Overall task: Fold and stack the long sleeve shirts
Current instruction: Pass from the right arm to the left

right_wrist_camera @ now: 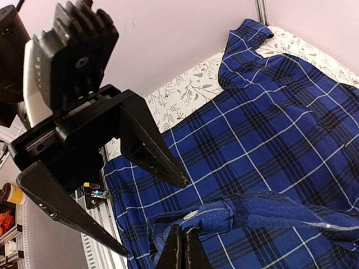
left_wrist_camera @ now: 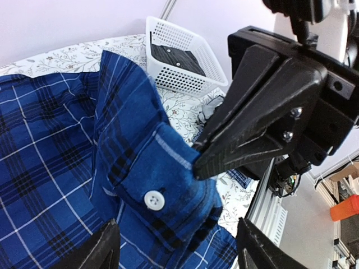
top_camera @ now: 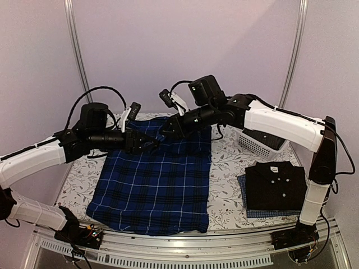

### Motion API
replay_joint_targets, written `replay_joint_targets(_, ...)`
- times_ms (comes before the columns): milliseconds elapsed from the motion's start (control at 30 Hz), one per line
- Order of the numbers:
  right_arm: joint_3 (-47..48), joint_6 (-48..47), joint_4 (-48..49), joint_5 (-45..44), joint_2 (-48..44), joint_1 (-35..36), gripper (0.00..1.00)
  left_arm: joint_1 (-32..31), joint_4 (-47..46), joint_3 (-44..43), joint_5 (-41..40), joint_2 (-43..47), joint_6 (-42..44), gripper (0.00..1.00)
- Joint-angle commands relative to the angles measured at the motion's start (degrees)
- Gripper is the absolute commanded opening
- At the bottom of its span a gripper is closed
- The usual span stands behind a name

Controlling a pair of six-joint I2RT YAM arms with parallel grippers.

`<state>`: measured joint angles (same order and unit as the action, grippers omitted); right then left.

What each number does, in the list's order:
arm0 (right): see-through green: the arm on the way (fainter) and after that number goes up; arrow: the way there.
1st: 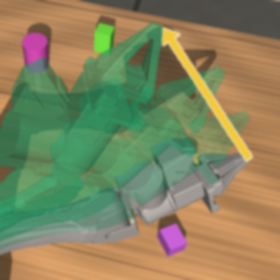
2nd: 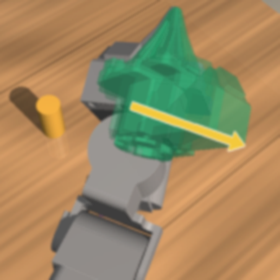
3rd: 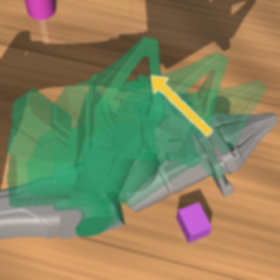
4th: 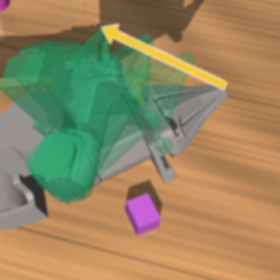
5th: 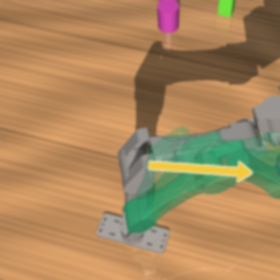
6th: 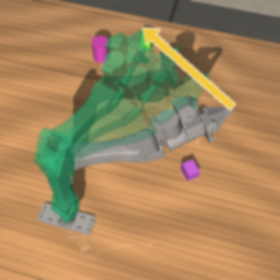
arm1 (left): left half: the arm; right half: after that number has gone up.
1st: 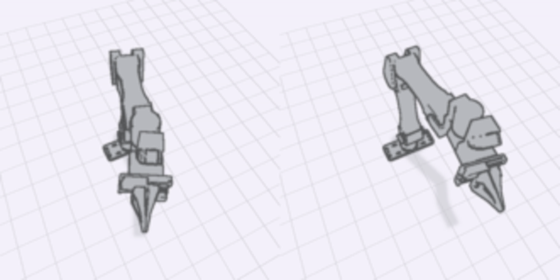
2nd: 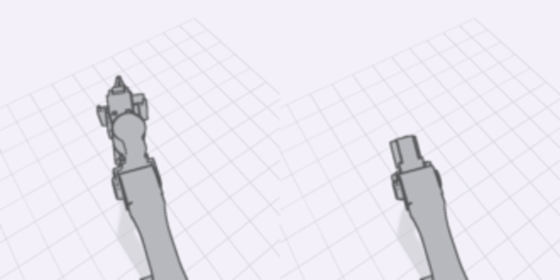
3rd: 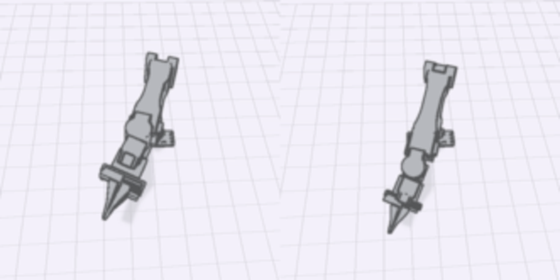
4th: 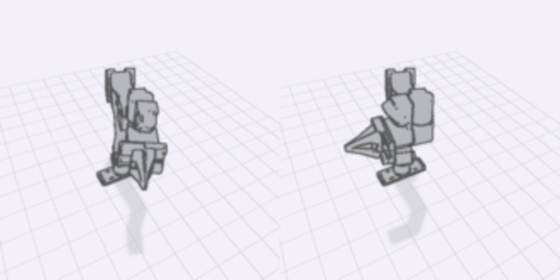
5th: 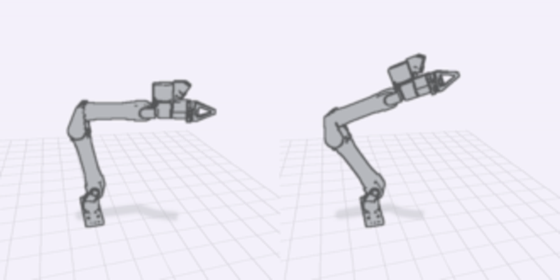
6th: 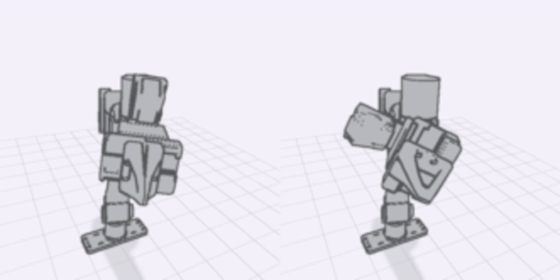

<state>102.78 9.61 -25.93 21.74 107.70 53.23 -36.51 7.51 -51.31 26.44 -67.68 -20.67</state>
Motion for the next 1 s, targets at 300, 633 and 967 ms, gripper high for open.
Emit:
replay_joint_targets(300, 5.85, 4.04, -1.68, 0.09, 4.28, -0.06, 0.00, -5.15, 6.43, -8.23, -9.44, -7.29, 5.38, 0.70)
replay_joint_targets(633, 6.47, 4.63, -1.77, 0.50, 5.28, -0.06, 0.00, -6.39, 9.02, -9.61, -19.44, -8.51, 5.38, 0.45)
replay_joint_targets(967, 2.11, 7.64, -1.38, -7.85, 2.91, -2.37, 0.36, -4.35, 7.71, -8.40, -26.19, -8.52, 0.98, 0.00)
